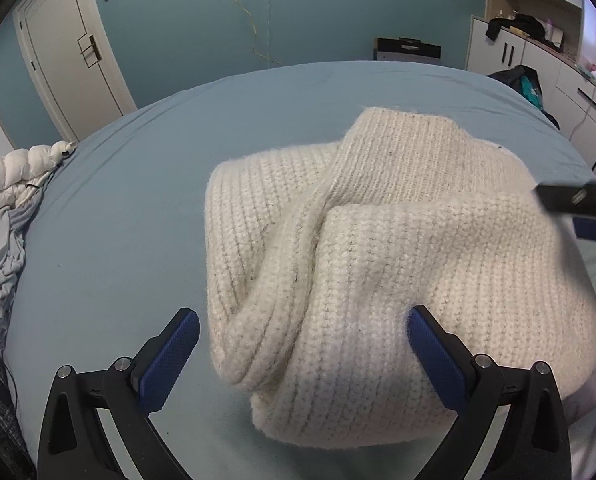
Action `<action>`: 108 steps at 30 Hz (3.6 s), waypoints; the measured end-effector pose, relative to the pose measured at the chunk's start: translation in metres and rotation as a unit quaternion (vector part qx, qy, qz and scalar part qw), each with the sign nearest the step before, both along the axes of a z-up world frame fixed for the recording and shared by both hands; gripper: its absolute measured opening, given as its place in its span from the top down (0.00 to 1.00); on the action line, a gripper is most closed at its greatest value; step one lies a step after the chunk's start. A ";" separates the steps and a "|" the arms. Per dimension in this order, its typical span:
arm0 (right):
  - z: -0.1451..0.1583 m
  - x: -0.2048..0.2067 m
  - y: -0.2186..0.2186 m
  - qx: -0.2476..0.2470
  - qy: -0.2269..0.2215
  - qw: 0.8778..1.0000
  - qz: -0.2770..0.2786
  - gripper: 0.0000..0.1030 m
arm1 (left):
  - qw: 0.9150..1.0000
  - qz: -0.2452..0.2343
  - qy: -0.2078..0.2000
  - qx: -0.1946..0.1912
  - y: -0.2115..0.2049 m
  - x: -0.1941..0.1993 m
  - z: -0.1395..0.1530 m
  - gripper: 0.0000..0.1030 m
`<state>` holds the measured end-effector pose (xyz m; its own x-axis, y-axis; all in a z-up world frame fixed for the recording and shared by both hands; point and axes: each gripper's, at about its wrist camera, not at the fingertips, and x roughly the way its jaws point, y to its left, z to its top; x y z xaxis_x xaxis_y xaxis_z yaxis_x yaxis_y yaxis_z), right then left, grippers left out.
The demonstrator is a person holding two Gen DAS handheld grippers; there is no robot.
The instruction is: Fold small clothes
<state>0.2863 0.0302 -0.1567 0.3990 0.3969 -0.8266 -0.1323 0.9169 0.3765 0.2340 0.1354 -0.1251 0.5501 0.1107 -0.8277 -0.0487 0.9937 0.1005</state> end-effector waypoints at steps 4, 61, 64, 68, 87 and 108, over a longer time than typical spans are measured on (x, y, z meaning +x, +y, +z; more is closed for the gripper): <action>-0.012 -0.010 0.040 -0.090 -0.081 0.992 0.020 0.01 | 1.000 0.000 -0.006 0.007 -0.007 -0.003 -0.004 0.00; -0.035 -0.049 -0.081 0.337 0.072 0.939 0.014 0.01 | 0.912 -0.135 0.136 -0.362 0.094 0.067 -0.047 0.00; -0.042 -0.048 -0.078 0.340 0.089 0.936 0.022 0.01 | 0.885 -0.133 0.147 -0.420 0.098 0.072 -0.066 0.00; -0.057 -0.043 -0.062 0.345 0.133 0.928 0.055 0.01 | 0.866 -0.144 0.136 -0.460 0.095 0.074 -0.078 0.00; -0.024 -0.039 -0.053 0.349 0.085 0.925 0.125 0.12 | 0.862 -0.131 0.086 -0.482 0.058 0.090 -0.038 0.09; 0.023 0.059 -0.180 0.227 0.070 0.971 0.023 0.05 | 0.951 -0.055 0.069 -0.296 -0.006 0.189 0.050 0.08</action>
<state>0.3455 -0.1500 -0.1342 0.2688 0.7478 -0.6071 -0.0867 0.6465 0.7580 0.4225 0.1296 -0.0755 0.4132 -0.4491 -0.7922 0.0328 0.8767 -0.4798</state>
